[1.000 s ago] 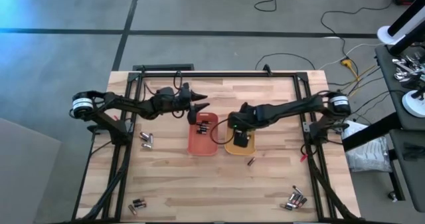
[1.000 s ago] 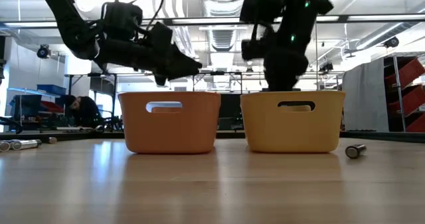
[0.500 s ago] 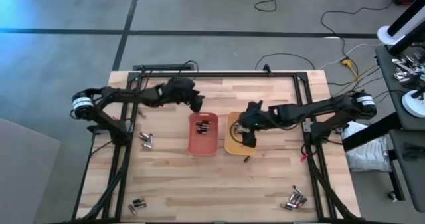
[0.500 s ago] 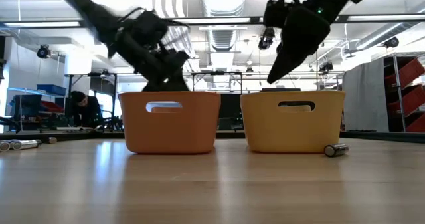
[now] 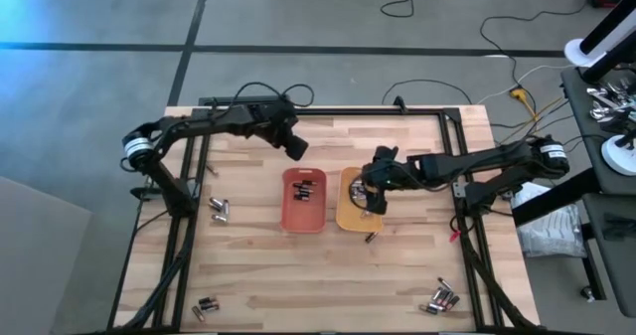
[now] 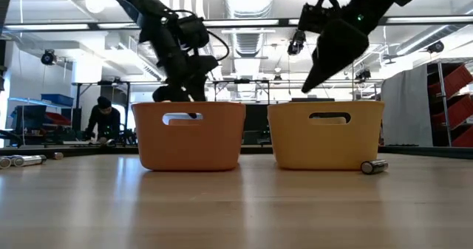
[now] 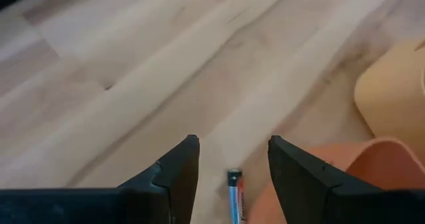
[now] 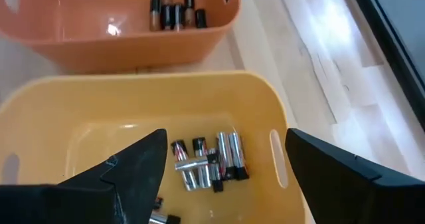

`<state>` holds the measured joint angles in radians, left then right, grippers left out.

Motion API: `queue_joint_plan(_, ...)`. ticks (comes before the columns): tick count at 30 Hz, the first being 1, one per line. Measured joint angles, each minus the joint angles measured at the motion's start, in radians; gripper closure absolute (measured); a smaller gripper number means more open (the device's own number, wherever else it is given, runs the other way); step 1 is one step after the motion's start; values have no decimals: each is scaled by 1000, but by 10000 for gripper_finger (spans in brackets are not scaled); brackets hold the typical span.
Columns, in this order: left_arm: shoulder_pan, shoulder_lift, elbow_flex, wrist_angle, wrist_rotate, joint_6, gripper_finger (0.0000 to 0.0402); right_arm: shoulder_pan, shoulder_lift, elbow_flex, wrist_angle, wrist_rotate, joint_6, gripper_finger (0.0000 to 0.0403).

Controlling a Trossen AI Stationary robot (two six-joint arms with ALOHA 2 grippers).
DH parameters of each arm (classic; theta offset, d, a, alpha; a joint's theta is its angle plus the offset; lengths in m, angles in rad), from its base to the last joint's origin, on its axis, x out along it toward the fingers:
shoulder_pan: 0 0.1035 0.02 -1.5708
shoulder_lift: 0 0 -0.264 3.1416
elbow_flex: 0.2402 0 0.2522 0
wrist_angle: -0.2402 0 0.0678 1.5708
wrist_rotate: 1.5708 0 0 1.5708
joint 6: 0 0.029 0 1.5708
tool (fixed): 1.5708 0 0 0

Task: Sort batteries
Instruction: Put the black-silver battery into the yellow bin

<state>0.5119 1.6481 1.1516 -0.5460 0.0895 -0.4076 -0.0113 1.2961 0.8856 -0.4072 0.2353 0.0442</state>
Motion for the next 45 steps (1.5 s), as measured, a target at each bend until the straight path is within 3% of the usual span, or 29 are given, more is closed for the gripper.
queue_joint_plan(8,-63,34,79,-56,10,17,241,29,0,-55,-7,1,49,96)
queue_joint_plan(15,-15,123,82,-65,-24,-22,241,81,0,-58,-3,1,58,116)
queue_joint_plan(18,-23,157,81,-72,13,-28,241,94,0,-58,-10,1,88,124)
queue_joint_plan(21,-68,162,81,-76,53,-38,241,100,0,-58,-26,-2,111,130)
queue_joint_plan(33,-284,133,70,-139,49,-105,241,102,-18,-58,-233,-7,168,145)
queue_joint_plan(36,-312,119,70,-165,16,-123,241,105,-37,-58,-237,-7,165,148)
queue_joint_plan(41,-309,107,69,-217,-127,-121,241,105,-86,-58,-240,-7,156,148)
queue_joint_plan(45,-254,115,59,-177,-140,-84,241,105,-123,-58,-240,-7,164,141)
